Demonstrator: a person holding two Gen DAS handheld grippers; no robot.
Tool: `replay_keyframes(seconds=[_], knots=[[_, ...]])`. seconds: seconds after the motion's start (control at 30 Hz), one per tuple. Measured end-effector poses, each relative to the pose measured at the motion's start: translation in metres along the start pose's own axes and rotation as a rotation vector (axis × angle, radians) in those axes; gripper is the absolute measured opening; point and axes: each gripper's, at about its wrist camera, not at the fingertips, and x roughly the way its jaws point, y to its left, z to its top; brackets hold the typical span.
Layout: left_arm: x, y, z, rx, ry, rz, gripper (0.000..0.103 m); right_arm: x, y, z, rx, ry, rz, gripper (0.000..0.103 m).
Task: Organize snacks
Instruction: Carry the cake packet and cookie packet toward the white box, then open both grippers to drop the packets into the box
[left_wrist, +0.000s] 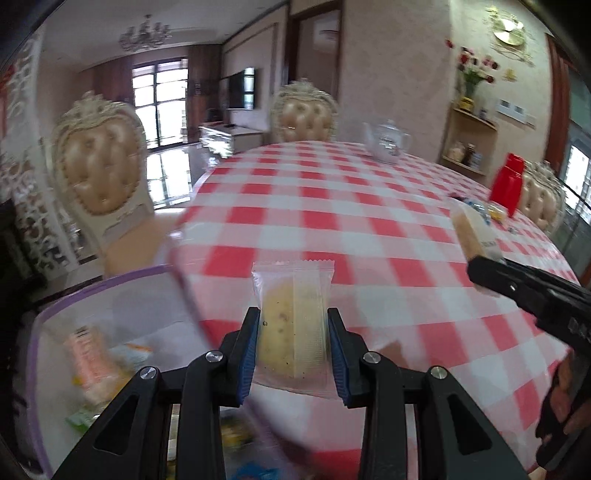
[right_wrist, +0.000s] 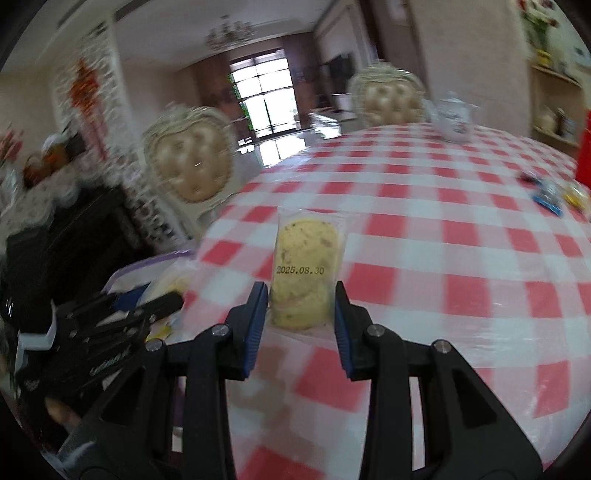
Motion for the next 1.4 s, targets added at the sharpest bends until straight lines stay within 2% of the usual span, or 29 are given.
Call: replay_keyframes(seconds=[0.17,0.6,0.67,0.7,0.73,0.77,0.8,0.83,0.9,0.97,1.03,1.13,1.2,1.3,1.33,1.4], knots=[[-0.007,0.04,-0.006,-0.043,-0.009,0.066,0.036,0.016,0.048,-0.008,-0.099,0.036,0.095,0.039],[-0.016,0.124,-0.016,-0.141,-0.011,0.264,0.036,0.057,0.138,-0.047,-0.298,0.156,0.236,0.039],[-0.018,0.128,-0.016,-0.151,-0.015,0.298,0.037,0.061,0.149,-0.053,-0.327,0.185,0.284,0.041],[-0.021,0.131,-0.016,-0.163,-0.022,0.327,0.037,0.064,0.154,-0.056,-0.334,0.205,0.336,0.041],[-0.023,0.133,-0.015,-0.171,-0.03,0.362,0.039,0.064,0.156,-0.057,-0.331,0.206,0.359,0.046],[-0.026,0.134,-0.014,-0.171,-0.04,0.404,0.04,0.064,0.155,-0.057,-0.329,0.203,0.372,0.053],[-0.028,0.134,-0.013,-0.168,-0.048,0.427,0.049,0.062,0.152,-0.056,-0.329,0.192,0.37,0.056],[-0.029,0.132,-0.011,-0.167,-0.053,0.437,0.064,0.06,0.149,-0.054,-0.326,0.178,0.364,0.057],[-0.034,0.128,-0.01,-0.167,-0.073,0.463,0.078,0.054,0.135,-0.049,-0.295,0.152,0.352,0.057],[-0.034,0.122,-0.007,-0.16,-0.078,0.468,0.08,0.05,0.121,-0.044,-0.257,0.135,0.343,0.057],[-0.03,0.111,-0.003,-0.153,-0.065,0.455,0.082,0.042,0.1,-0.04,-0.218,0.112,0.318,0.058],[-0.021,0.083,0.005,-0.144,-0.029,0.387,0.082,0.028,0.065,-0.034,-0.174,0.084,0.277,0.066],[-0.006,0.049,0.013,-0.125,0.013,0.278,0.082,0.018,0.036,-0.029,-0.146,0.058,0.221,0.071],[0.02,-0.014,0.027,-0.043,0.078,0.116,0.082,-0.002,-0.017,-0.027,-0.095,0.024,0.107,0.074],[0.027,-0.032,0.031,-0.019,0.093,0.072,0.082,-0.009,-0.04,-0.028,-0.072,0.018,0.057,0.076],[0.046,-0.08,0.04,0.045,0.126,-0.062,0.082,-0.021,-0.089,-0.029,-0.014,0.022,-0.036,0.076]])
